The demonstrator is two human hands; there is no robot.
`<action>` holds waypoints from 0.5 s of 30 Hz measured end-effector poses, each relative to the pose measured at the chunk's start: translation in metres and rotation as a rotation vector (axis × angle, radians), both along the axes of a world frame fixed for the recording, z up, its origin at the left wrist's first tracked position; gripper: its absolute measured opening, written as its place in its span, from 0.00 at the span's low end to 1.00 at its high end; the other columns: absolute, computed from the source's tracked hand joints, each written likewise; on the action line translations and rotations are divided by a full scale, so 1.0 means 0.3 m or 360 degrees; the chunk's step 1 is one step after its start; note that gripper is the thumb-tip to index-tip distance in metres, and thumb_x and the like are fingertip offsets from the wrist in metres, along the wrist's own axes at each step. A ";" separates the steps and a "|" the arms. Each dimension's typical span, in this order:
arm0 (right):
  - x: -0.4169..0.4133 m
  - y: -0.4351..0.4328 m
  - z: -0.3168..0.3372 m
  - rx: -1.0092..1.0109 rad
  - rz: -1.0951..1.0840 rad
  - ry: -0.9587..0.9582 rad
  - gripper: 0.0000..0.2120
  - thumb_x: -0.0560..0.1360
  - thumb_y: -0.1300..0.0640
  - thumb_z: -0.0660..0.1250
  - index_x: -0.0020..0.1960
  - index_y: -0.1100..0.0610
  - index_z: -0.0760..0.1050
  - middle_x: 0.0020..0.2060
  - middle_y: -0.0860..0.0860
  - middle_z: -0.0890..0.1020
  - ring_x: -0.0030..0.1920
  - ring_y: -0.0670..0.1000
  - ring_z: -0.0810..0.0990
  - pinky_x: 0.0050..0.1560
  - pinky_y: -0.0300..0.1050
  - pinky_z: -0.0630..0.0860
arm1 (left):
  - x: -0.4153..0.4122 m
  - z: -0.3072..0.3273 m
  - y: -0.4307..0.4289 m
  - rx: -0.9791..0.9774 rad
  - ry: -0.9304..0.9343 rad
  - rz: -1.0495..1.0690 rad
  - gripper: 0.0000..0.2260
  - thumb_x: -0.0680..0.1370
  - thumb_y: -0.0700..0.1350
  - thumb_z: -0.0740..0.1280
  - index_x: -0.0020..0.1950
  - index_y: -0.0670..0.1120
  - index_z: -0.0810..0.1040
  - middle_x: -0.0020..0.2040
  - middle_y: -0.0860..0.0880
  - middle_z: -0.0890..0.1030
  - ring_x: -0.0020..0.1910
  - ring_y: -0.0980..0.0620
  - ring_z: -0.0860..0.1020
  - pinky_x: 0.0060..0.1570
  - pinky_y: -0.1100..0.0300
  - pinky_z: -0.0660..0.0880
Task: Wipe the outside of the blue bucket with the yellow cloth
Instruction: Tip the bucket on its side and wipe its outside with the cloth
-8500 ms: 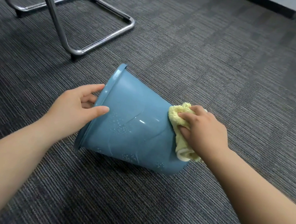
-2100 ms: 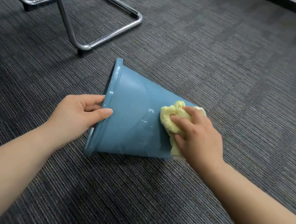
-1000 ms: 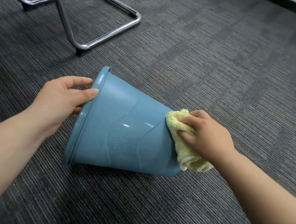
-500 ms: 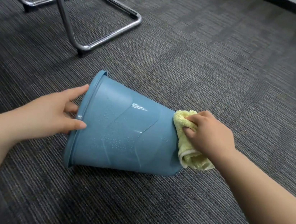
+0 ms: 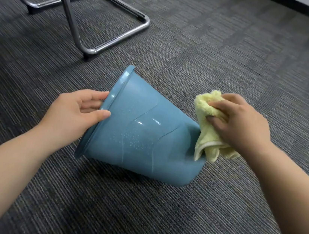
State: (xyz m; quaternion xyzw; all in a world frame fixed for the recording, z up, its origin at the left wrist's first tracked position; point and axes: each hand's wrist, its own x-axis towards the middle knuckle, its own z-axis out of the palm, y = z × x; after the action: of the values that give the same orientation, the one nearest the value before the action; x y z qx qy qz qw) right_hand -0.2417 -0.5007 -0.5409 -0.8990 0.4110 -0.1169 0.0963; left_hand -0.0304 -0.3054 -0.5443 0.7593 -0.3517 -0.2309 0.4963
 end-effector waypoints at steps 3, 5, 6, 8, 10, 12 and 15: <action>0.019 0.009 0.016 -0.0157 0.0055 -0.0176 0.14 0.69 0.55 0.68 0.55 0.49 0.77 0.62 0.52 0.74 0.56 0.60 0.74 0.45 0.51 0.71 | -0.022 0.008 -0.014 -0.0058 0.0019 -0.0079 0.20 0.68 0.33 0.68 0.46 0.59 0.75 0.44 0.57 0.79 0.39 0.70 0.78 0.46 0.77 0.72; 0.041 0.022 0.027 -0.0210 0.0055 -0.0312 0.15 0.68 0.58 0.69 0.54 0.51 0.78 0.62 0.54 0.74 0.55 0.62 0.74 0.43 0.51 0.71 | -0.040 0.012 -0.020 -0.0104 0.0046 -0.0138 0.21 0.68 0.31 0.68 0.47 0.58 0.75 0.45 0.58 0.78 0.38 0.72 0.77 0.44 0.78 0.71; 0.054 0.032 0.030 -0.0221 0.0078 -0.0355 0.15 0.67 0.59 0.69 0.54 0.51 0.78 0.62 0.55 0.75 0.55 0.62 0.75 0.42 0.51 0.71 | -0.049 0.014 -0.023 -0.0125 0.0064 -0.0159 0.21 0.68 0.31 0.67 0.48 0.58 0.74 0.46 0.58 0.78 0.38 0.72 0.77 0.43 0.79 0.71; 0.084 0.067 0.031 -0.0214 0.0209 -0.0364 0.15 0.66 0.59 0.70 0.53 0.52 0.78 0.61 0.56 0.76 0.53 0.62 0.76 0.42 0.51 0.72 | -0.067 0.016 -0.031 -0.0156 0.0089 -0.0181 0.21 0.68 0.31 0.67 0.48 0.58 0.74 0.46 0.58 0.78 0.38 0.72 0.77 0.43 0.79 0.71; 0.109 0.108 0.027 -0.0227 0.0394 -0.0330 0.14 0.65 0.61 0.72 0.51 0.54 0.79 0.58 0.59 0.78 0.50 0.64 0.78 0.41 0.52 0.74 | -0.077 0.016 -0.039 -0.0180 0.0098 -0.0177 0.21 0.68 0.32 0.67 0.48 0.58 0.74 0.47 0.59 0.78 0.39 0.72 0.77 0.43 0.78 0.71; 0.125 0.138 0.031 -0.0235 0.0495 -0.0325 0.14 0.63 0.62 0.73 0.49 0.56 0.80 0.56 0.60 0.79 0.46 0.64 0.79 0.38 0.52 0.75 | -0.080 0.016 -0.043 -0.0194 0.0105 -0.0159 0.21 0.68 0.32 0.67 0.50 0.58 0.74 0.48 0.59 0.77 0.39 0.72 0.77 0.44 0.78 0.71; 0.141 0.188 0.041 -0.0319 0.0664 -0.0382 0.11 0.65 0.60 0.68 0.47 0.56 0.81 0.52 0.61 0.81 0.40 0.63 0.80 0.35 0.50 0.76 | -0.079 0.018 -0.051 -0.0192 0.0113 -0.0143 0.21 0.69 0.33 0.67 0.54 0.56 0.72 0.48 0.58 0.78 0.38 0.72 0.77 0.44 0.77 0.72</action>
State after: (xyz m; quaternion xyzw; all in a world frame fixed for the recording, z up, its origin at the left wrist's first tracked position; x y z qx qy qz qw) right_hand -0.1994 -0.4442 -0.5287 -0.9491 0.1886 -0.2403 0.0767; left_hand -0.0541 -0.3206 -0.5390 0.7028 -0.3809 -0.2582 0.5426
